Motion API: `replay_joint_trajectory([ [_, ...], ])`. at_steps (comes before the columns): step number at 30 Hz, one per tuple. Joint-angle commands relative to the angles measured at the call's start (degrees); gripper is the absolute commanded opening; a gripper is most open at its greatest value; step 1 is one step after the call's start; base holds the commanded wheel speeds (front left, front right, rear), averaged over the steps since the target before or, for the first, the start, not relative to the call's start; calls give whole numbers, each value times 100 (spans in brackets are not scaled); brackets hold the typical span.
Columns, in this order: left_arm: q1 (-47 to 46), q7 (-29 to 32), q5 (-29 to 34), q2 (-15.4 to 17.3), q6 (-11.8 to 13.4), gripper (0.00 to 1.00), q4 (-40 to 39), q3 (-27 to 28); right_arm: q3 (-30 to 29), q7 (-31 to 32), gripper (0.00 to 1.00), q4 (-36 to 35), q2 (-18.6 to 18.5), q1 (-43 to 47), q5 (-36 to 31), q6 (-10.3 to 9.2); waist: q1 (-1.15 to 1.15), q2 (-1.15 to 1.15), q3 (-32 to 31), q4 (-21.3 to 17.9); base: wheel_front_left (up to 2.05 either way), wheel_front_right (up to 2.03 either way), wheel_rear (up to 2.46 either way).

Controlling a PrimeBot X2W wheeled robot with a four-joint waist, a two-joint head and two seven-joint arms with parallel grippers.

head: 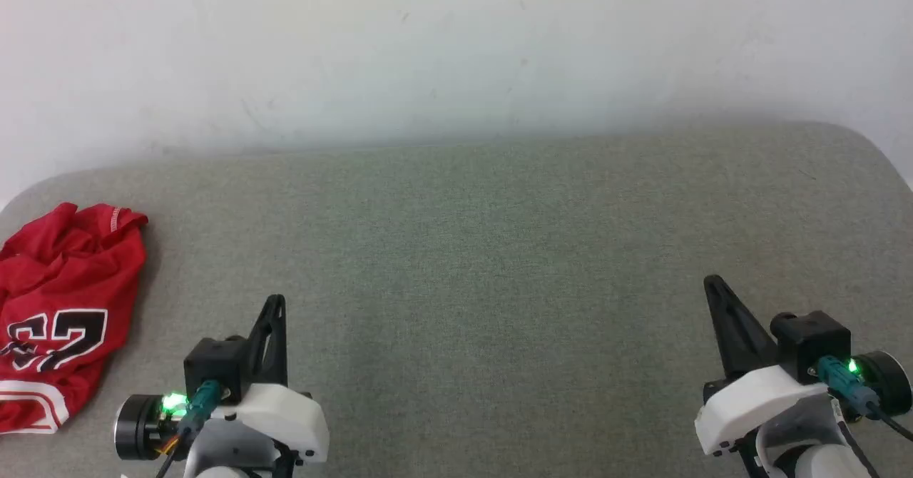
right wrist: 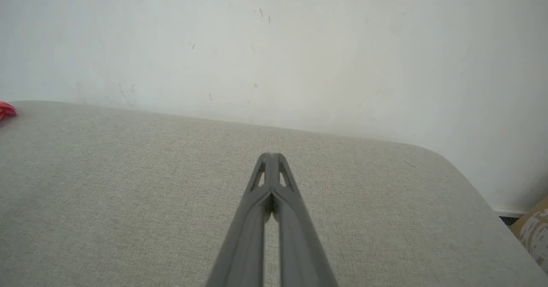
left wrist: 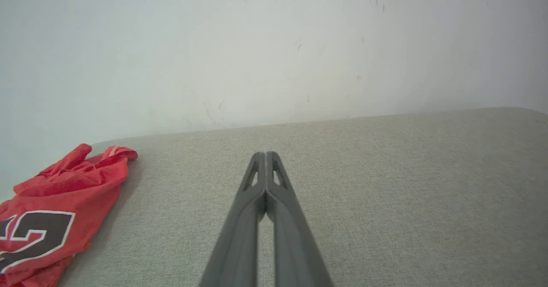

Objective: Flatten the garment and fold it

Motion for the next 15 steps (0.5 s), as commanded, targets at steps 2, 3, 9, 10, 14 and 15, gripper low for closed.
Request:
replay_joint_trajectory([
  [2,-70,2,20,-22,-47,0,-14,26,1,3,0,-24,21,-49,-27,-11,0,0,0,0,0,0,0],
  [3,-70,2,20,-22,-47,0,-14,26,1,3,0,-24,21,-49,-27,-11,0,0,0,0,0,0,0],
  [9,-70,2,20,-22,-47,0,-14,26,1,3,0,-24,21,-49,-27,-11,0,0,0,0,0,0,0],
  [10,-70,2,20,-22,-47,0,-14,26,1,3,0,-24,21,-49,-27,-11,0,0,0,0,0,0,0],
  [14,-70,2,20,-22,-47,0,-14,26,1,3,0,-24,21,-49,-27,-11,0,0,0,0,0,0,0],
  [15,-70,2,20,-22,-47,0,-14,26,1,3,0,-24,21,-49,-27,-11,0,0,0,0,0,0,0],
])
